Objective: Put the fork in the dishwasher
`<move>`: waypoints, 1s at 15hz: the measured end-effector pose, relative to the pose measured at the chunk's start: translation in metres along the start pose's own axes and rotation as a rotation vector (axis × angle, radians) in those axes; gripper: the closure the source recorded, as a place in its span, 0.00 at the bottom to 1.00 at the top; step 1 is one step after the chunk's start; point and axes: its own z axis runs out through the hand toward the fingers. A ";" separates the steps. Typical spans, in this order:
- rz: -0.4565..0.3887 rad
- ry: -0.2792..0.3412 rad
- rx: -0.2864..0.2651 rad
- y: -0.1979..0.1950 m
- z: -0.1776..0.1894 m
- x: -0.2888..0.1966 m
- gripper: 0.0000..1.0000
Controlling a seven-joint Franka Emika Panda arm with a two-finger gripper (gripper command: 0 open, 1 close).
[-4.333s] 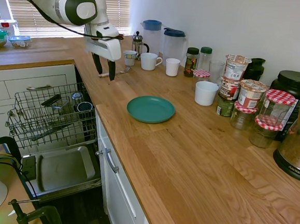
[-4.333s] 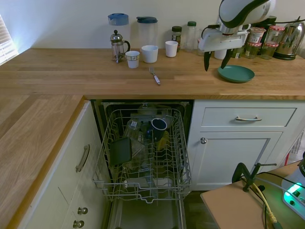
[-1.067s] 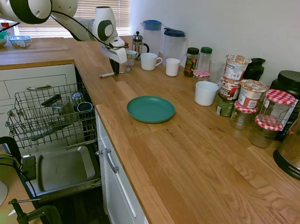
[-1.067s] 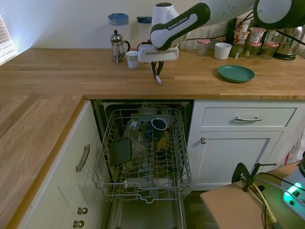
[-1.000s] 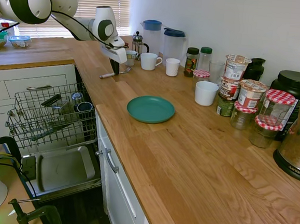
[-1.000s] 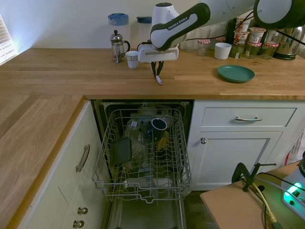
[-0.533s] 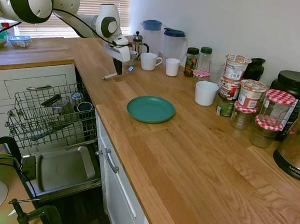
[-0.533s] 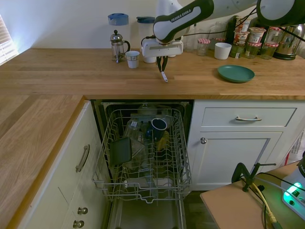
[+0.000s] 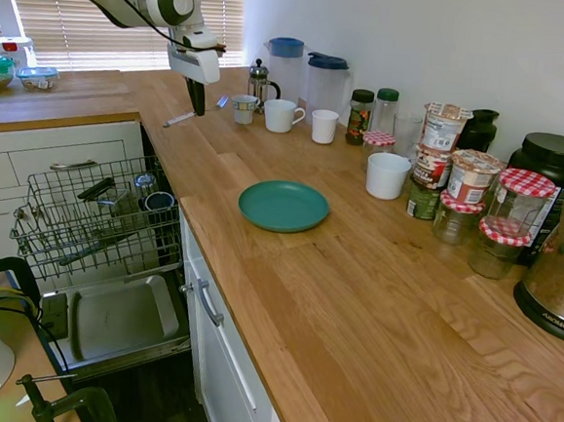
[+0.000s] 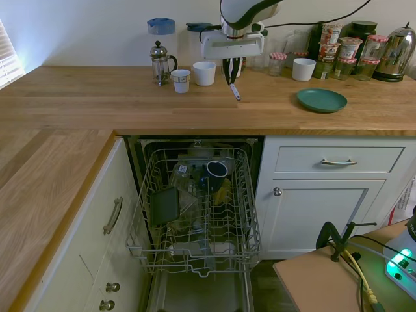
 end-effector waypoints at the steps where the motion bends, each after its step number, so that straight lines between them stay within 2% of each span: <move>1: 0.003 -0.008 -0.011 0.011 -0.002 -0.014 1.00; 3: 0.022 -0.037 -0.016 0.033 -0.008 -0.042 1.00; 6: 0.043 -0.038 0.007 0.061 -0.006 -0.074 1.00; 7: 0.048 -0.036 0.018 0.075 0.006 -0.082 1.00; 10: 0.063 -0.043 -0.004 0.084 0.025 -0.101 1.00; 15: 0.062 -0.085 0.008 0.120 0.078 -0.193 1.00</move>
